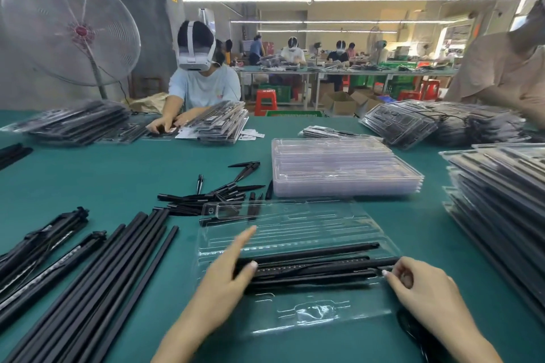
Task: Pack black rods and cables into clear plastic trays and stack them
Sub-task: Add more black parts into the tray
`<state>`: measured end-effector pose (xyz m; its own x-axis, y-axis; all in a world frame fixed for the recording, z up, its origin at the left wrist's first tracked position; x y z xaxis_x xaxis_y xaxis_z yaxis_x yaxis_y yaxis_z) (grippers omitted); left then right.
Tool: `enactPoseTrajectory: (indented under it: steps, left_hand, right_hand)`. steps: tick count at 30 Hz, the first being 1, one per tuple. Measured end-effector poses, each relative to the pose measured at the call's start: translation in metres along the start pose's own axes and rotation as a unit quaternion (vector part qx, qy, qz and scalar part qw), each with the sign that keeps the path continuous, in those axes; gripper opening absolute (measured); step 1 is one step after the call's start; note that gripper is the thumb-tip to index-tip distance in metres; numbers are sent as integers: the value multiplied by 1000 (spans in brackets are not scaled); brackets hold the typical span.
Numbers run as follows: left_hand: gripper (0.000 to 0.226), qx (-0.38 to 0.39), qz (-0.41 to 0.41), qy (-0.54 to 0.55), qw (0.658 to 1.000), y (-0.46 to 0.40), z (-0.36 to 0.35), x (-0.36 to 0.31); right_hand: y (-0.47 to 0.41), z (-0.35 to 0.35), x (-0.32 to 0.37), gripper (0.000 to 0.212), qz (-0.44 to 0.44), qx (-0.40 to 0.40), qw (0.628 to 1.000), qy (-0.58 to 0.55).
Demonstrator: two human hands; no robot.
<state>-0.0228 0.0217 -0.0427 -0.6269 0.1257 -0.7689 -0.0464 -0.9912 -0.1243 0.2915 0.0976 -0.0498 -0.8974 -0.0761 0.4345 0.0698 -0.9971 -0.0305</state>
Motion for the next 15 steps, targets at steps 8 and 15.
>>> enactPoseTrajectory:
  steps: [8,15]
  left_hand:
    - [29,-65,6,-101,993,29,65,35]
    - [13,-65,4,-134,989,30,58,40]
  right_hand:
    - [20,27,66,18,190,-111,974,-52]
    - [36,-56,198,52,409,113,902,77]
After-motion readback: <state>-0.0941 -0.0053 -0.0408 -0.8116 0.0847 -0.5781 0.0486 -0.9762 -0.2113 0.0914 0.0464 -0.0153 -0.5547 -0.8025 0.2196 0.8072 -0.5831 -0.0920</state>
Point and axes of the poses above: each hand's wrist, its own y-axis away from the middle knuckle, its own z-axis out of the back of the hand, x = y × z, the point moved 9 cm from there along -y, towards the middle knuckle, and after that the axes turned 10 degrees about x, right-handed, at the moved point
